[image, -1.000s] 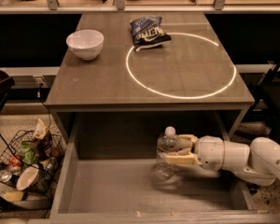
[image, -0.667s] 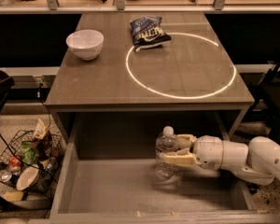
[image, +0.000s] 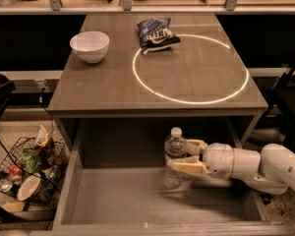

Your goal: Place water bottle into top drawer

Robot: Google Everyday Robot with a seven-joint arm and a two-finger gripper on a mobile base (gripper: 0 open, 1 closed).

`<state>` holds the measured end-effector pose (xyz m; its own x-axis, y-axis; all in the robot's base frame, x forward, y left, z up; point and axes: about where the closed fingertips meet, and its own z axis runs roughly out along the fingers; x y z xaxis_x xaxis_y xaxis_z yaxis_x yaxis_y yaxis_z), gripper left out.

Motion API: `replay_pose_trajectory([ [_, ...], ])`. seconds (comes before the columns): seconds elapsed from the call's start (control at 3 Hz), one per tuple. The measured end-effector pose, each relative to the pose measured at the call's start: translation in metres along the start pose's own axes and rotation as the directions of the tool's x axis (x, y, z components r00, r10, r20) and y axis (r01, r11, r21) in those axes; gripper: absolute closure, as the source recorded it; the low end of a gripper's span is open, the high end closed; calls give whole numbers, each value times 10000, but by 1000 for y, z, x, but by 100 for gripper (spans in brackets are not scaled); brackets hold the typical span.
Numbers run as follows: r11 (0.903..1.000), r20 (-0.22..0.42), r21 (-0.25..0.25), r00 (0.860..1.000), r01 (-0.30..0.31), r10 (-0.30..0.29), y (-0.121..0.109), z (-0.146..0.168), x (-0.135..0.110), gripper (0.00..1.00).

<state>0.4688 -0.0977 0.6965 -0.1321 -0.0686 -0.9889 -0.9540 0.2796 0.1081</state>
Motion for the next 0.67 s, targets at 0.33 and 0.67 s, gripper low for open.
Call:
replay_pose_trajectory([
  [0.33, 10000, 3, -39, 10000, 5, -5, 1, 2, 0, 0],
  [0.67, 10000, 3, -41, 10000, 5, -5, 1, 2, 0, 0],
])
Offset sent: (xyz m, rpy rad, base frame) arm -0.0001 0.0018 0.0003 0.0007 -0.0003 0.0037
